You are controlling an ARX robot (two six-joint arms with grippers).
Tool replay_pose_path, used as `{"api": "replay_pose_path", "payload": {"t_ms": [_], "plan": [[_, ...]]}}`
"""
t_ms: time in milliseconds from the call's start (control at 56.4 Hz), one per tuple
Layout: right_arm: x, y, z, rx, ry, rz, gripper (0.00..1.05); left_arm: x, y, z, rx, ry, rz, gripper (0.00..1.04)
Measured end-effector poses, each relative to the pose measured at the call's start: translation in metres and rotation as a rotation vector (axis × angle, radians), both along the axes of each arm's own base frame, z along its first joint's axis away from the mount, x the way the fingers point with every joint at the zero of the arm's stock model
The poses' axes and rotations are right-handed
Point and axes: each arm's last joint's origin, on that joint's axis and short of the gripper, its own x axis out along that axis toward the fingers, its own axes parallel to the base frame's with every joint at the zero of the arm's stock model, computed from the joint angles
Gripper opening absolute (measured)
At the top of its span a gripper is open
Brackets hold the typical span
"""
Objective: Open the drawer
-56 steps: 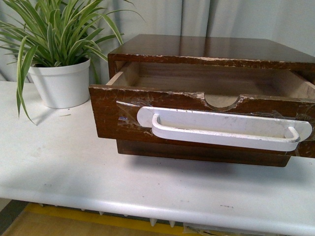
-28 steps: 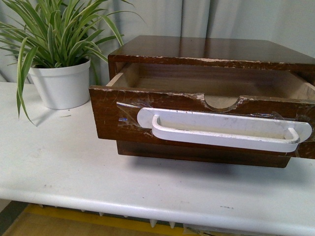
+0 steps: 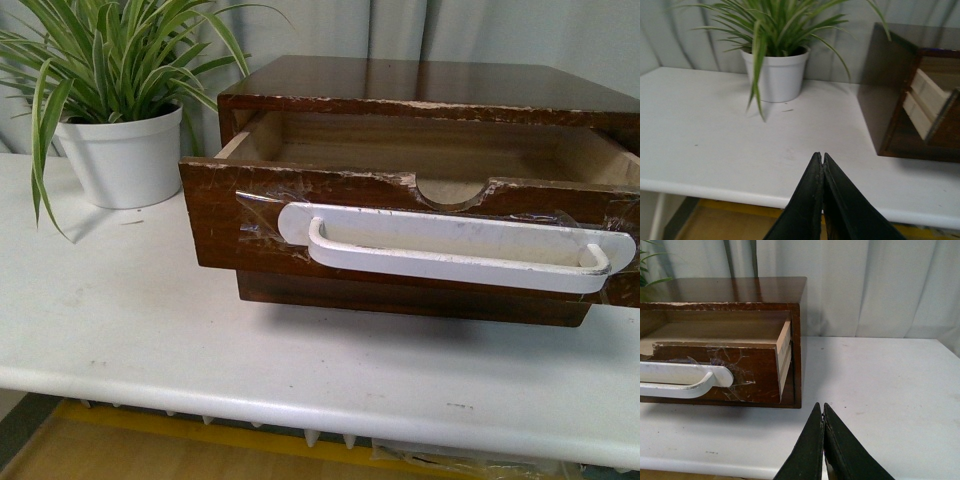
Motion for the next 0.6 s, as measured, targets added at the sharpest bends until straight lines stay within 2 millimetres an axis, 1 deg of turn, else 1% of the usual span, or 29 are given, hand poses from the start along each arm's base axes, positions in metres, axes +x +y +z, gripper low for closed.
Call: {"api": "replay_pose_path", "payload": {"t_ms": [35, 106, 195, 302, 603], "plan": [[0.0, 0.0, -0.001, -0.001, 0.002, 0.0, 0.01, -0.001, -0.004, 0.0, 0.0, -0.002, 0.013, 0.04], [0.0, 0.0, -0.003, -0.001, 0.002, 0.0, 0.01, -0.004, -0.009, 0.001, -0.001, -0.01, -0.019, 0.04], [0.0, 0.0, -0.004, -0.001, -0.002, 0.0, 0.01, -0.006, -0.009, 0.001, -0.001, -0.005, -0.019, 0.04], [0.0, 0.0, -0.014, -0.002, -0.002, 0.0, 0.01, -0.009, -0.009, 0.001, -0.001, -0.008, -0.016, 0.04], [0.0, 0.0, -0.014, -0.001, -0.004, 0.0, 0.01, -0.015, -0.01, 0.001, -0.001, -0.008, -0.018, 0.04]]}}
